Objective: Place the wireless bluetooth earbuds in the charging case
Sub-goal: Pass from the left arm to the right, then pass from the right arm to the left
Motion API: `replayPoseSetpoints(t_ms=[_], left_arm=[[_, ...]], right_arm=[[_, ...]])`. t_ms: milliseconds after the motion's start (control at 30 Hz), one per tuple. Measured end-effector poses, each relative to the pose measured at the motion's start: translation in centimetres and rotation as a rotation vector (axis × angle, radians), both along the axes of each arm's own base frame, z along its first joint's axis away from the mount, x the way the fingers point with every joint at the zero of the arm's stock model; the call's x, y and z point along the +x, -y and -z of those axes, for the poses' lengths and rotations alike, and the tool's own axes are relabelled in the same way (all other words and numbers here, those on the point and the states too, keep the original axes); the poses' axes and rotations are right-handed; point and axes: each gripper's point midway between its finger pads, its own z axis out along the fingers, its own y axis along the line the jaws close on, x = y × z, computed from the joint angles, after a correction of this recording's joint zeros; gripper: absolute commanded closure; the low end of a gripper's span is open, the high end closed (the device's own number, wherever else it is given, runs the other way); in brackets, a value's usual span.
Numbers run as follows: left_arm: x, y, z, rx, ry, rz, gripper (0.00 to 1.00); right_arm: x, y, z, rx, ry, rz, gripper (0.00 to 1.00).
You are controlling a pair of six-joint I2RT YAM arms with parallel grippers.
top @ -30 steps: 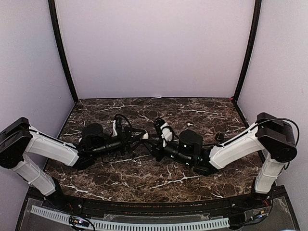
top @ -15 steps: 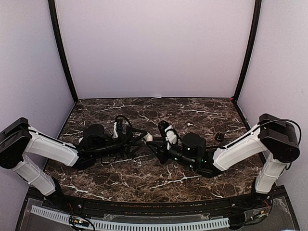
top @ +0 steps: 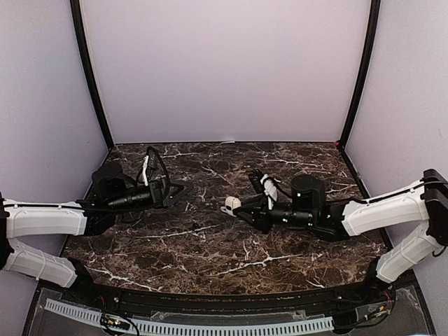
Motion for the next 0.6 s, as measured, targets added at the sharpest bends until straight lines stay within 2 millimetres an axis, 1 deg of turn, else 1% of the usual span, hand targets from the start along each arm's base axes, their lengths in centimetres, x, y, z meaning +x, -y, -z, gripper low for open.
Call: replayPoseSetpoints(t_ms=[100, 167, 233, 300, 433, 600], left_arm=[[-1.5, -0.1, -0.9, 0.079, 0.183, 0.074, 0.01], [-2.4, -0.2, -1.0, 0.119, 0.289, 0.116, 0.01], [-3.3, -0.3, -0.4, 0.152, 0.372, 0.156, 0.01], [-4.0, -0.5, 0.7, 0.181, 0.437, 0.18, 0.01], [-4.3, -0.7, 2.2, 0.207, 0.496, 0.188, 0.01], [-3.2, -0.1, 2.8, 0.217, 0.509, 0.174, 0.01]], right_arm=[[-0.3, 1.3, 0.3, -0.066, -0.027, -0.036, 0.96], [-0.6, 2.0, 0.3, -0.11, -0.036, -0.056, 0.96], [-1.1, 2.5, 0.0, -0.157, -0.035, -0.081, 0.96], [-1.4, 2.8, -0.4, -0.188, -0.026, -0.103, 0.96], [-1.8, 3.1, -0.7, -0.246, -0.019, -0.135, 0.96], [-2.7, 3.3, 0.2, -0.289, -0.05, -0.183, 0.96]])
